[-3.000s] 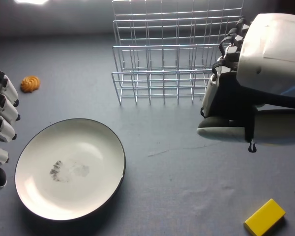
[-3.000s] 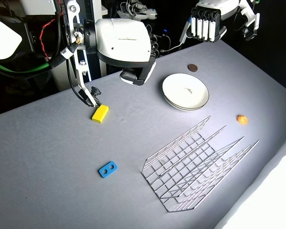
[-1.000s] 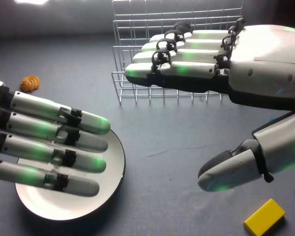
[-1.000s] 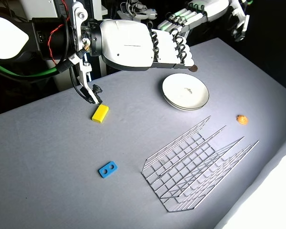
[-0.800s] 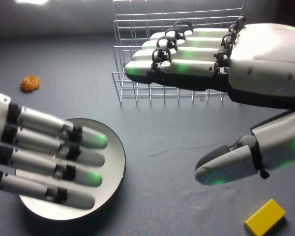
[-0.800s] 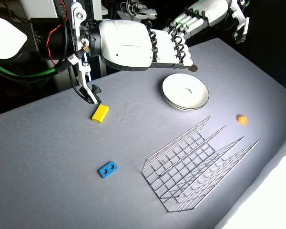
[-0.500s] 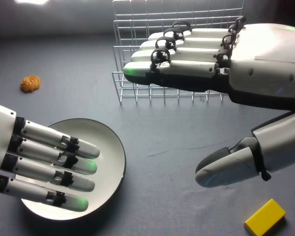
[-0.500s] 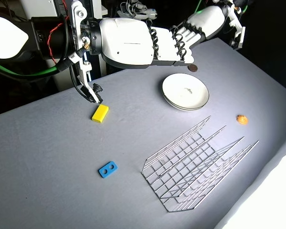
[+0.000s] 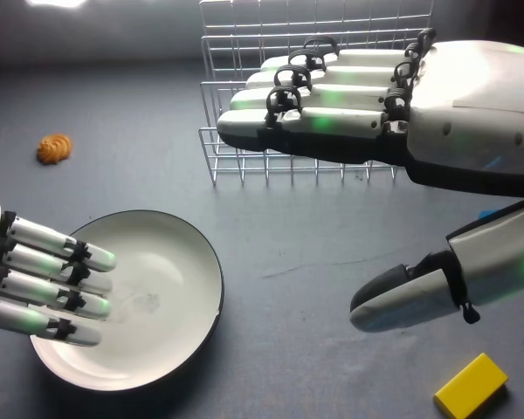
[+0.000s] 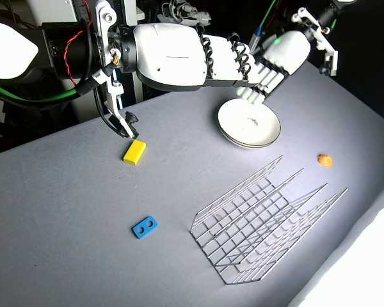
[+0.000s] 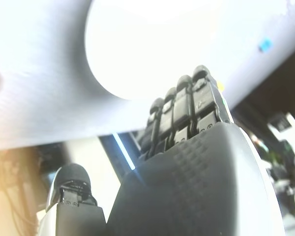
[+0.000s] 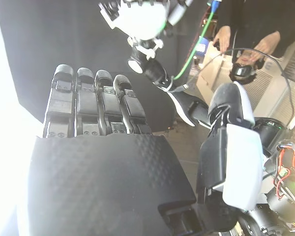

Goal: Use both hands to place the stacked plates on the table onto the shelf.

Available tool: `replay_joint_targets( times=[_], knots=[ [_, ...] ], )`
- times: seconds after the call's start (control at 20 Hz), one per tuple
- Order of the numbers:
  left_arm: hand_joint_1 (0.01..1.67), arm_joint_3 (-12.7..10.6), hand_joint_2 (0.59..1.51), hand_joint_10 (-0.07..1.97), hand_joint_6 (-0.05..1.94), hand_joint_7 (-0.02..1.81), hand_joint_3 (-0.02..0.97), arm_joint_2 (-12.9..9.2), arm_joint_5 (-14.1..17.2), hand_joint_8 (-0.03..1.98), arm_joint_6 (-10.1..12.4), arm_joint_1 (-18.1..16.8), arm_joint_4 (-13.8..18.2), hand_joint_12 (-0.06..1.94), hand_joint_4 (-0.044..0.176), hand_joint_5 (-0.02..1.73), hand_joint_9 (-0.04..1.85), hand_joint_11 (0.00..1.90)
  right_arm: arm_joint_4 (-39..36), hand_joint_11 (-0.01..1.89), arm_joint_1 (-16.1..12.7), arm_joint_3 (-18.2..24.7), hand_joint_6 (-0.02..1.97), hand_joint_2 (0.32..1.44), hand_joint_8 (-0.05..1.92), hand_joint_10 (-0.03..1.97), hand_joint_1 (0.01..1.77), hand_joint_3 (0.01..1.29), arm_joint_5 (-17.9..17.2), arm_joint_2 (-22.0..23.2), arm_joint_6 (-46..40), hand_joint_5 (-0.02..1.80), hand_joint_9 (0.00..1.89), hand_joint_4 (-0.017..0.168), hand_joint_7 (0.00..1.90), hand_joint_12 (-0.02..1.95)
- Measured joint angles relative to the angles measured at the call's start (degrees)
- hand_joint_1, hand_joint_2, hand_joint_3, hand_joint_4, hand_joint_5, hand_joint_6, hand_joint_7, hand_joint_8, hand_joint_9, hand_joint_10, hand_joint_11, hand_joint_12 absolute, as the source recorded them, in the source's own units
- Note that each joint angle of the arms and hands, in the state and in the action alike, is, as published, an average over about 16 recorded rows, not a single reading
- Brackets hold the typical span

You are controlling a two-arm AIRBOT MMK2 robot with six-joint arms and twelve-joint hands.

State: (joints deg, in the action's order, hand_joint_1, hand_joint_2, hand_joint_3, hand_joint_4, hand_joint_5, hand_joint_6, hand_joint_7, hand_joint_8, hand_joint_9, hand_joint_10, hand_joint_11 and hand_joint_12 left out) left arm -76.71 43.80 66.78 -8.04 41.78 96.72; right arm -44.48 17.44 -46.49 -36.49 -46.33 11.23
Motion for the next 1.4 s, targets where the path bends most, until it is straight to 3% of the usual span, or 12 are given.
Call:
replay_joint_targets(
  times=[0.8,1.0,1.4],
  knots=[
    [0.02,-9.6,1.065,0.01,-0.01,0.01,0.013,6.64,-2.6,-0.01,0.23,5.69,-0.09,-0.01,-0.002,0.02,0.02,0.02,0.02,0.02,0.93,0.26,0.03,0.99,0.01,0.0,1.17,0.03,-0.13,-0.2,1.86,0.02,0.02,-0.002,0.02,0.14],
    [0.02,-11.42,1.069,0.01,-0.01,0.01,0.013,7.72,-2.91,-0.01,0.34,6.74,-0.64,-0.01,-0.003,0.01,0.02,0.02,0.04,0.02,1.03,0.36,0.03,0.98,0.01,0.0,1.23,0.03,0.17,-0.31,2.62,0.02,0.02,-0.002,0.02,0.19],
    [0.02,-13.4,1.078,0.01,-0.02,0.0,0.012,8.97,-3.03,-0.01,0.58,9.24,-2.3,-0.01,-0.006,0.0,0.02,0.02,0.06,0.02,1.25,0.45,0.03,0.96,0.01,0.0,1.18,0.03,0.81,-0.44,3.82,0.02,0.02,-0.002,0.02,0.19]
  ],
)
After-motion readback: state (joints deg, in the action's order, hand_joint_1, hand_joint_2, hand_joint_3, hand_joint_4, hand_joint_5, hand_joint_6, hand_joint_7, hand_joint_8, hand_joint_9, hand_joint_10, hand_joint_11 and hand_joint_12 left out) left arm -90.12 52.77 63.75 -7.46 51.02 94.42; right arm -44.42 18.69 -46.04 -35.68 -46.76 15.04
